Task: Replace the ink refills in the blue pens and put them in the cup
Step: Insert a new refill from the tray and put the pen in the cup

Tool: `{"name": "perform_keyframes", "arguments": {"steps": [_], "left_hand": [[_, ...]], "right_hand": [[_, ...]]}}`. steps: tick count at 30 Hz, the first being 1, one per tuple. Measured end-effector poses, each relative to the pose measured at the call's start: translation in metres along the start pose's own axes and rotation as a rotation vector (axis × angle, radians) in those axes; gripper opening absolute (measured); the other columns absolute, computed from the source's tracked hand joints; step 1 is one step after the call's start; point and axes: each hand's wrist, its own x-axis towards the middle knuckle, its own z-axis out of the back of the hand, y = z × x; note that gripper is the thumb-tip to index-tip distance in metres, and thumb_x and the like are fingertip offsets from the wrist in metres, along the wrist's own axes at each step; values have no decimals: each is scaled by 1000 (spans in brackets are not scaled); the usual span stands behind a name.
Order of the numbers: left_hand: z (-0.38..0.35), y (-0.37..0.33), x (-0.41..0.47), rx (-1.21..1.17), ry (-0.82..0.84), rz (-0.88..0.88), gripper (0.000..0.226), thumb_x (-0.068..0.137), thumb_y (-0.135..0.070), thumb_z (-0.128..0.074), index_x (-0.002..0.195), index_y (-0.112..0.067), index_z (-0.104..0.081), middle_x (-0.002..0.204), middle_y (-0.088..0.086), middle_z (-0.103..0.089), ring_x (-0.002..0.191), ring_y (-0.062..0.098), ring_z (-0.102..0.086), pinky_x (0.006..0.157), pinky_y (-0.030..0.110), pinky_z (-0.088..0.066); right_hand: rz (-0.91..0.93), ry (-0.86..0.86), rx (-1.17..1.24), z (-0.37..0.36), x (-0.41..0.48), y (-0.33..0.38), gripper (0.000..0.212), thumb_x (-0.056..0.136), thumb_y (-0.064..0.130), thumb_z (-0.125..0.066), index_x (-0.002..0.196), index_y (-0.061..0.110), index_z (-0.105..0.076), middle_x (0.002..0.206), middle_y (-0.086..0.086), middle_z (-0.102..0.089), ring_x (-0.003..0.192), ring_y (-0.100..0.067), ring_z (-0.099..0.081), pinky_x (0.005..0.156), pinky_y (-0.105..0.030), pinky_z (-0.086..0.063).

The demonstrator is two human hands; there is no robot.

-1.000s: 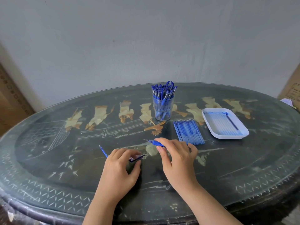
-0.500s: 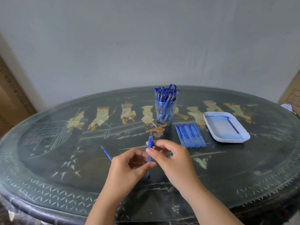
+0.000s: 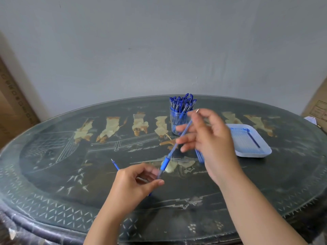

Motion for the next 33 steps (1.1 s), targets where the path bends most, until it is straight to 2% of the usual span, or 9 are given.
{"name": "perform_keyframes", "arguments": {"steps": [4, 6, 9, 12, 16, 18, 21, 27, 33], "left_hand": [[6, 1, 0, 8, 15, 38, 22, 66, -7, -87, 74, -23, -74, 72, -4, -74, 64, 8, -69, 63, 13, -52], [9, 5, 0, -22, -37, 58, 20, 67, -7, -87, 75, -22, -75, 71, -2, -74, 62, 8, -68, 63, 13, -51], [13, 13, 3, -139, -208, 72, 16, 70, -7, -84, 78, -17, -74, 72, 0, -74, 60, 6, -64, 61, 11, -49], [14, 18, 5, -278, -382, 64, 15, 74, -5, -80, 83, -14, -73, 76, 2, -74, 64, 5, -66, 64, 11, -51], [11, 25, 7, -362, -505, 64, 15, 76, -3, -78, 85, -13, -72, 75, 1, -72, 67, 7, -67, 69, 15, -55], [10, 29, 9, -366, -524, 65, 15, 76, -4, -78, 83, -14, -71, 75, -1, -72, 67, 8, -66, 69, 16, -56], [8, 32, 10, -342, -521, 64, 14, 75, -7, -79, 82, -16, -72, 76, -1, -72, 67, 9, -65, 68, 17, -55], [9, 33, 13, -318, -507, 79, 13, 74, -10, -80, 83, -17, -72, 78, 2, -73, 73, 16, -68, 72, 26, -58], [8, 30, 11, -274, -490, 84, 13, 75, -13, -80, 81, -20, -72, 76, -2, -72, 71, 17, -68, 77, 43, -58]], "right_hand": [[69, -62, 167, 19, 22, 18, 11, 99, 13, -50, 105, 12, -60, 83, -13, -72, 63, -20, -67, 64, -31, -58], [46, -77, 127, 33, 32, 17, 17, 99, 3, -48, 108, 11, -61, 87, -10, -72, 70, -18, -69, 69, -28, -58], [-24, -99, -184, 47, 43, 3, 22, 96, -1, -54, 112, 12, -63, 91, -5, -74, 74, -15, -70, 68, -24, -58], [-96, -110, -506, 53, 57, -27, 13, 90, 10, -66, 101, 16, -66, 86, 2, -75, 71, -9, -66, 62, -21, -51], [-198, -121, -655, 58, 78, -71, 12, 86, 16, -73, 95, 8, -72, 78, -2, -74, 69, -12, -65, 67, -27, -51], [-212, -128, -723, 60, 89, -83, 12, 86, 19, -74, 93, 10, -73, 77, -3, -73, 74, -16, -68, 75, -34, -53], [-227, -107, -841, 59, 102, -94, 7, 86, 23, -74, 87, 16, -73, 74, -2, -71, 81, -20, -69, 82, -36, -53], [-276, -73, -1051, 59, 118, -113, 17, 85, 24, -76, 90, 7, -78, 82, -9, -72, 90, -23, -68, 79, -27, -48], [-290, -68, -1185, 59, 121, -121, 18, 81, 24, -79, 90, 8, -77, 102, -9, -72, 98, -26, -65, 84, -33, -51]]}}
